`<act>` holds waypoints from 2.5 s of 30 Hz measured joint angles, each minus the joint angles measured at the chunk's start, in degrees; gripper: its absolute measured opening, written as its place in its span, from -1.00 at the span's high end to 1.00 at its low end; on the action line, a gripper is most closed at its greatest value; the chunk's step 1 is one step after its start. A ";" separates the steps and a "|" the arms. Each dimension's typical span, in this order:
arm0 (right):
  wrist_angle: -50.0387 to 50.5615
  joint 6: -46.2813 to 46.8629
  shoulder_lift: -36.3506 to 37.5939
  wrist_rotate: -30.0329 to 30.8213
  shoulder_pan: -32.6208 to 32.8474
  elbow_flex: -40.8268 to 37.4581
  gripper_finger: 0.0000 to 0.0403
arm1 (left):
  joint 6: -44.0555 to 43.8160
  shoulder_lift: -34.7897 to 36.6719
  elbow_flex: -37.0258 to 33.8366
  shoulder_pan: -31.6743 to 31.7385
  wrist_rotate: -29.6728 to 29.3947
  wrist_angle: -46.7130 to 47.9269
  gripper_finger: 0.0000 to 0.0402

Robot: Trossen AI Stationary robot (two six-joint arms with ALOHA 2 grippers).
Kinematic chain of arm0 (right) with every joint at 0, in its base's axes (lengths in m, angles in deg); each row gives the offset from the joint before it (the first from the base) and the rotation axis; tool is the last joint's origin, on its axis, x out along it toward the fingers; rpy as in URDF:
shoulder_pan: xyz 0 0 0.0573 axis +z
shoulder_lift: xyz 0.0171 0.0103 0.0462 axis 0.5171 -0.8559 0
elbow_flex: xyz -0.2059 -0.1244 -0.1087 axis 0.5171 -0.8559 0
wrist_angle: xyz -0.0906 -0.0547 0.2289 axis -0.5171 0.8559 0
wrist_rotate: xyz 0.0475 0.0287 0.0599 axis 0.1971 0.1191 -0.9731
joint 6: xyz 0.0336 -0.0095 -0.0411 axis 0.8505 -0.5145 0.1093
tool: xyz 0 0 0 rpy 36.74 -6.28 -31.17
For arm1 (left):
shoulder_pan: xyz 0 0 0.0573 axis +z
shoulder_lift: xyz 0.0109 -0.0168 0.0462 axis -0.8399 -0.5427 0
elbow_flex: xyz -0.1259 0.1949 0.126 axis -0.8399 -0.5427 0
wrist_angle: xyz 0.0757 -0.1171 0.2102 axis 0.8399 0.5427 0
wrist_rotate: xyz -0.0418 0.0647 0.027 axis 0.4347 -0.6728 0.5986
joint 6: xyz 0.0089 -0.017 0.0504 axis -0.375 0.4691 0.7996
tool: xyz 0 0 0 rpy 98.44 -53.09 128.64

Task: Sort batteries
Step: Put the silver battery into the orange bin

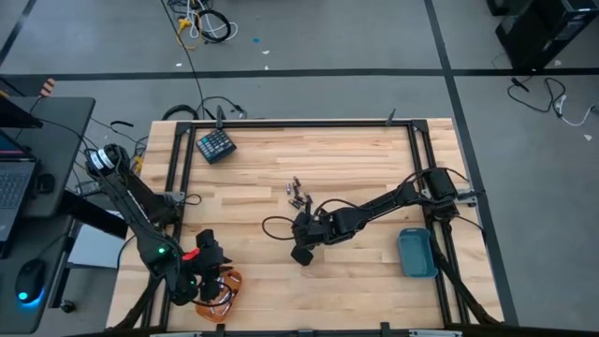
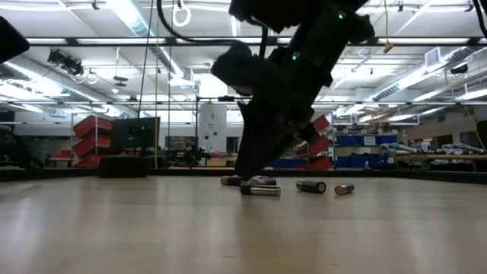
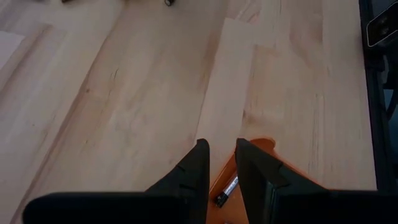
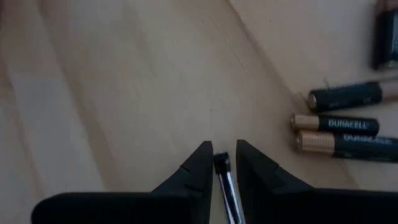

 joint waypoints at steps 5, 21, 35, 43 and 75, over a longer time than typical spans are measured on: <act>0.25 -4.21 0.92 0.23 0.00 0.00 0.71 | 0.00 0.00 0.00 0.00 -0.18 0.11 0.62; 4.08 -31.09 2.81 9.23 9.77 0.06 0.64 | 0.01 0.00 0.00 0.00 -1.93 0.34 0.62; 5.19 -26.40 0.85 9.87 5.31 0.00 0.35 | 2.97 -0.02 0.00 0.00 -3.92 -1.16 0.62; 3.02 -23.18 0.86 7.61 3.13 -3.89 0.34 | 2.97 -0.02 0.00 0.00 -4.07 -1.28 0.62; -11.15 -21.98 0.73 4.90 2.70 -8.73 0.96 | 27.37 -0.02 0.00 2.85 -14.09 -14.25 0.62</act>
